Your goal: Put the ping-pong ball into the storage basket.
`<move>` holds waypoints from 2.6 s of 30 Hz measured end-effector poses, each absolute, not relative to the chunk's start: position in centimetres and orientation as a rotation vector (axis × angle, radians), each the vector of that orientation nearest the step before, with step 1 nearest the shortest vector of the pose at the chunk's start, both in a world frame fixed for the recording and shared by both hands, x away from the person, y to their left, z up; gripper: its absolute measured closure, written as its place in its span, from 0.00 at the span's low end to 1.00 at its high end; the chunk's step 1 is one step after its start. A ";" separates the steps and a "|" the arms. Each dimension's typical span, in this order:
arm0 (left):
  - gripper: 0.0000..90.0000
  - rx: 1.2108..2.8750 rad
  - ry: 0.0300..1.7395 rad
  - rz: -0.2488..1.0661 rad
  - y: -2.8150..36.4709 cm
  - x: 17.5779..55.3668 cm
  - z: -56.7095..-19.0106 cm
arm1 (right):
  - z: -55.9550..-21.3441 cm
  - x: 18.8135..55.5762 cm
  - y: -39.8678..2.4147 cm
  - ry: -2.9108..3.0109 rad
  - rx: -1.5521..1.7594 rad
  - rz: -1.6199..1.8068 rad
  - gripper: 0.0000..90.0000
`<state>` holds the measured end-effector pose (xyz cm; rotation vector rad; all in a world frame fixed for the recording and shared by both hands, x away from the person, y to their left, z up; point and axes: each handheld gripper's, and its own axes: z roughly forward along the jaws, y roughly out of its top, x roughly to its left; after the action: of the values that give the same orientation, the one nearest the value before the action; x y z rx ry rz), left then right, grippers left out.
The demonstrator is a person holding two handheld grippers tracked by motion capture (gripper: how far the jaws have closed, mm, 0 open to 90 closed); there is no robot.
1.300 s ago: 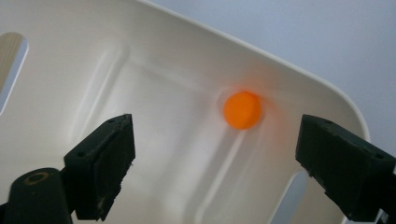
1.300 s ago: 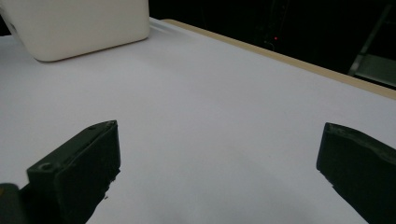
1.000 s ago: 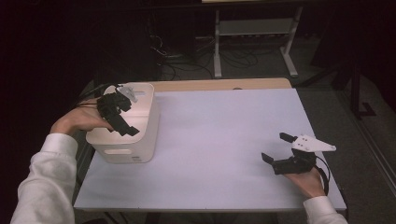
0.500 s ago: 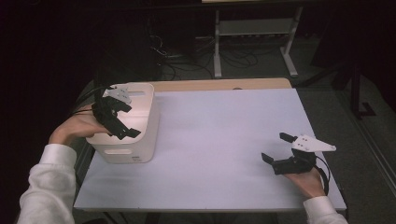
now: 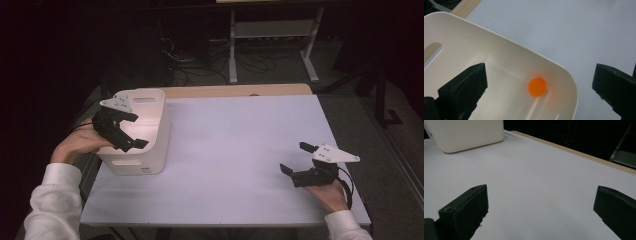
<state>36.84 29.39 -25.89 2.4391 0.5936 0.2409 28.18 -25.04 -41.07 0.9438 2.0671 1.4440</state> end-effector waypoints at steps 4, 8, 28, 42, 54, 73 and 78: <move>0.00 2.410 0.596 0.251 29.7 36.6 -26.1 | -41.0 28.2 -25.0 2.065 0.943 1.445 0.00; 0.00 2.382 0.605 0.253 30.1 36.3 -26.3 | -41.0 28.2 -25.1 2.064 0.943 1.444 0.00; 0.00 2.244 0.616 0.250 31.4 35.0 -27.5 | -41.0 28.1 -25.1 2.060 0.941 1.438 0.00; 0.00 2.112 0.618 0.296 32.8 33.6 -28.1 | -41.0 28.1 -25.0 2.062 0.940 1.436 0.00; 0.00 2.017 0.595 0.311 33.6 32.6 -28.8 | -40.9 28.0 -25.0 2.056 0.938 1.440 0.00; 0.00 1.961 0.572 0.307 33.0 31.7 -30.2 | -40.9 28.0 -25.0 2.055 0.940 1.439 0.00; 0.00 1.935 0.567 0.304 33.2 31.3 -30.3 | -41.0 28.1 -25.1 2.056 0.940 1.438 0.00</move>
<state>31.30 33.24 -30.34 1.9353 0.5666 0.3037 28.06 -25.06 -40.97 0.9399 2.0558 1.4382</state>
